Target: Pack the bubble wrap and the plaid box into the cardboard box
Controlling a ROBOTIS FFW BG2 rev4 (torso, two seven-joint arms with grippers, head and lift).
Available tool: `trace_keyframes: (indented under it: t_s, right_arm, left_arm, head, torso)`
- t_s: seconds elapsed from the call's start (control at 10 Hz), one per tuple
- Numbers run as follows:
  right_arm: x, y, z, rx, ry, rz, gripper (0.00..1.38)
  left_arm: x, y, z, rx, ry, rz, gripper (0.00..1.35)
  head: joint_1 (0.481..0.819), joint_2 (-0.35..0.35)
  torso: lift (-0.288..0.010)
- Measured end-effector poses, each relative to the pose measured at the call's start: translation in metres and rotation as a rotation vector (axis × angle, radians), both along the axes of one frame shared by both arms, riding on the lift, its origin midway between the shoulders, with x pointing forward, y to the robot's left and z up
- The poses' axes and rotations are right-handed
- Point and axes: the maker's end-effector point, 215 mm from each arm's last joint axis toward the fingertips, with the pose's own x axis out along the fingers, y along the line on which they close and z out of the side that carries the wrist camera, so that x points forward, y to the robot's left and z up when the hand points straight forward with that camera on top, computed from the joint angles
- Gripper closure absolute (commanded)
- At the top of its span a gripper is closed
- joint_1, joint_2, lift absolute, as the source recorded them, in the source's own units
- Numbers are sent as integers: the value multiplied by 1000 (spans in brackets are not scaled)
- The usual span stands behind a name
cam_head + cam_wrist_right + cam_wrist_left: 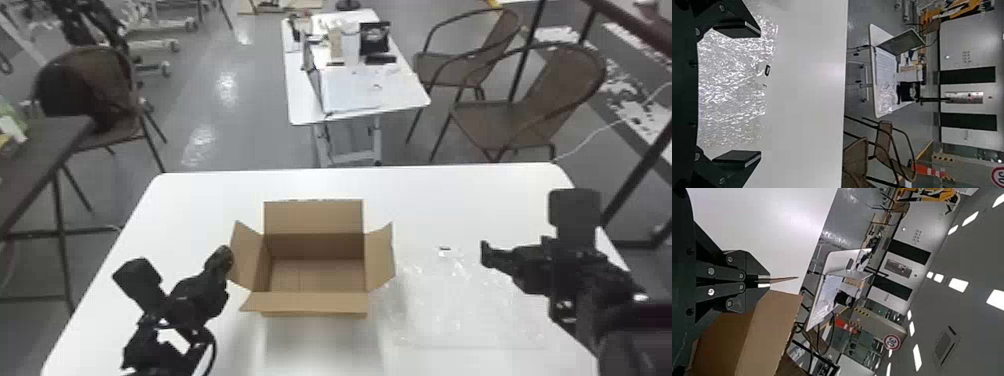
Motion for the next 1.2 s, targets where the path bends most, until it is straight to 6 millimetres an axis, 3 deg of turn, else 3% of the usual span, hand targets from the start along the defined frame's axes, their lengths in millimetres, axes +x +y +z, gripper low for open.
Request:
trace_keyframes:
  t_s: [0.3, 0.7, 1.2]
  right_arm:
    - [9, 7, -22, 30, 254, 5, 200]
    - [4, 20, -44, -13, 463, 37, 199]
    - [-11, 13, -105, -70, 623, 30, 199]
  left_arm:
    - [2, -8, -1, 16, 6, -17, 1202]
    - [6, -15, 1, 40, 6, -35, 1202]
    - [8, -21, 1, 44, 5, -45, 1202]
  head:
    - [695, 99]
    - [695, 106]
    - [695, 94]
  torso:
    - [0]
    - [0]
    - [0]
